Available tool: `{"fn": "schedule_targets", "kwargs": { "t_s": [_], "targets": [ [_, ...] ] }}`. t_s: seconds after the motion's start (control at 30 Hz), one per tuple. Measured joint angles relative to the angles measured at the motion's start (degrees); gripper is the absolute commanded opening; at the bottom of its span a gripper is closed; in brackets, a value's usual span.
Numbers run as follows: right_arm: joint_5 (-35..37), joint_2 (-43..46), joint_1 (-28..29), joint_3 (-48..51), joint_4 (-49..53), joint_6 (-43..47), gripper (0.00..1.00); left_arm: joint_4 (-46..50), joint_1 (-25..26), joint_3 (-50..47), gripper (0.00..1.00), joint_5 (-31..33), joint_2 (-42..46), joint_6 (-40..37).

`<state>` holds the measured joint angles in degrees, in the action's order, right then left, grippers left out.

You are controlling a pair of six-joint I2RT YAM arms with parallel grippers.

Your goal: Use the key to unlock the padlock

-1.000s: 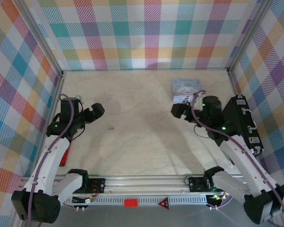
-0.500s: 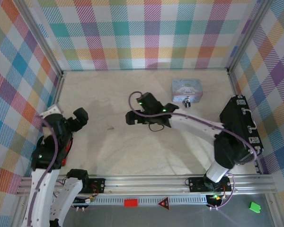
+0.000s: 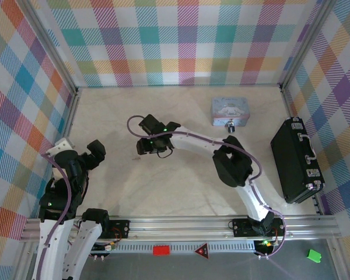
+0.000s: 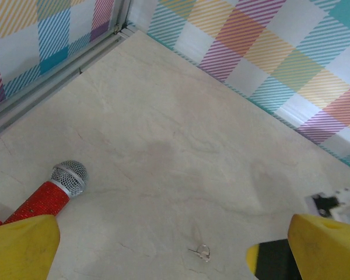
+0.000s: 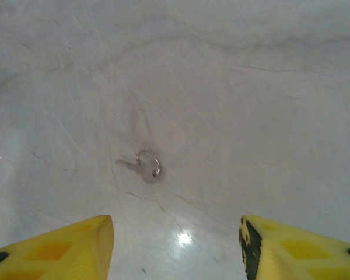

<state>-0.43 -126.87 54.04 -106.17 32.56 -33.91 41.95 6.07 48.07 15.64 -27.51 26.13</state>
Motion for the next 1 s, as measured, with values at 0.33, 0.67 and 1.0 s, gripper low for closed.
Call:
{"fn": "schedule_targets", "kwargs": {
  "t_s": [0.33,0.67,1.0],
  "targets": [
    [-2.6,-13.2,1.2,-17.0,5.2,1.7,0.36,0.0,0.3,0.0,1.0,0.6,0.3,0.0],
    [-2.0,-20.3,1.7,-25.4,10.4,3.8,0.33,0.0,0.3,0.0,1.0,1.0,0.3,0.0],
    [-0.9,-20.8,2.3,-26.4,12.5,5.9,0.22,0.0,0.3,0.0,1.0,1.1,0.3,0.0]
  ]
}}
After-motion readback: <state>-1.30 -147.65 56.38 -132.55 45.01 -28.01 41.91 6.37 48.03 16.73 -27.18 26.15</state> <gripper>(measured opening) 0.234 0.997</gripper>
